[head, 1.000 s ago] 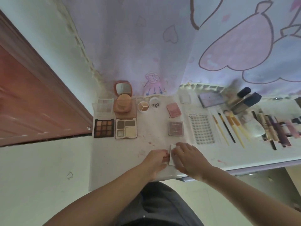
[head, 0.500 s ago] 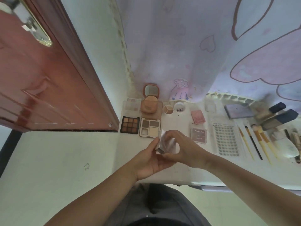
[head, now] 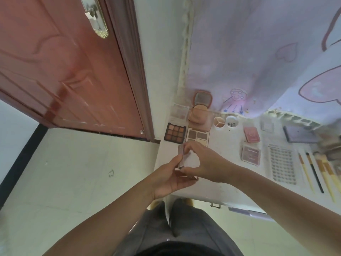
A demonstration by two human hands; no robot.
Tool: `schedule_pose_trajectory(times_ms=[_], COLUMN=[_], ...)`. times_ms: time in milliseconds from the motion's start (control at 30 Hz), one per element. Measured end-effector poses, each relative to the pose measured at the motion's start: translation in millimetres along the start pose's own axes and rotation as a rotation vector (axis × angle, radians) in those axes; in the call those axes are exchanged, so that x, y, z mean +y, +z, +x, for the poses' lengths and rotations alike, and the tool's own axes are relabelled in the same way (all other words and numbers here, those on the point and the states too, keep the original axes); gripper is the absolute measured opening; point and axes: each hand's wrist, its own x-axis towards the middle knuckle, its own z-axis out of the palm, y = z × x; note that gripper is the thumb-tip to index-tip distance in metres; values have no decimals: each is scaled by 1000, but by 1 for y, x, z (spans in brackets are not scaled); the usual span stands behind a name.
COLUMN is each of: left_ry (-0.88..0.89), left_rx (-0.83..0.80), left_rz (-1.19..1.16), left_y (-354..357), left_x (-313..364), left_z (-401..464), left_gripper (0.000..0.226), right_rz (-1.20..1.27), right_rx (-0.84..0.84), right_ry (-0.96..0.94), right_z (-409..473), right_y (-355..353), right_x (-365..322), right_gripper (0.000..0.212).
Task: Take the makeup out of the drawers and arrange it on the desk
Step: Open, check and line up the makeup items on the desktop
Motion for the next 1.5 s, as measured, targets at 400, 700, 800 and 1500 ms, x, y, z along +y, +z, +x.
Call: schedule_pose_trajectory(times_ms=[400,700,800,1500], left_ry=[-29,-182,-166,219], left_rx=[-71,-233,-147,625], left_rz=[5,-151,-196,849], left_y=[-1,-23,-35,-44], left_x=[11,2,-3,5], left_z=[-10,-13,-15,2], left_gripper=[74,57,51,25], right_rz=[132,353,319,-136], right_rx=[108,-66,-24,-77], right_ry=[-35,165,261,146], right_z=[-13,10,25,110], right_y=[-17,-39,-38,1], right_x=[-15,-6,1,-4], right_gripper=[45,22,35,32])
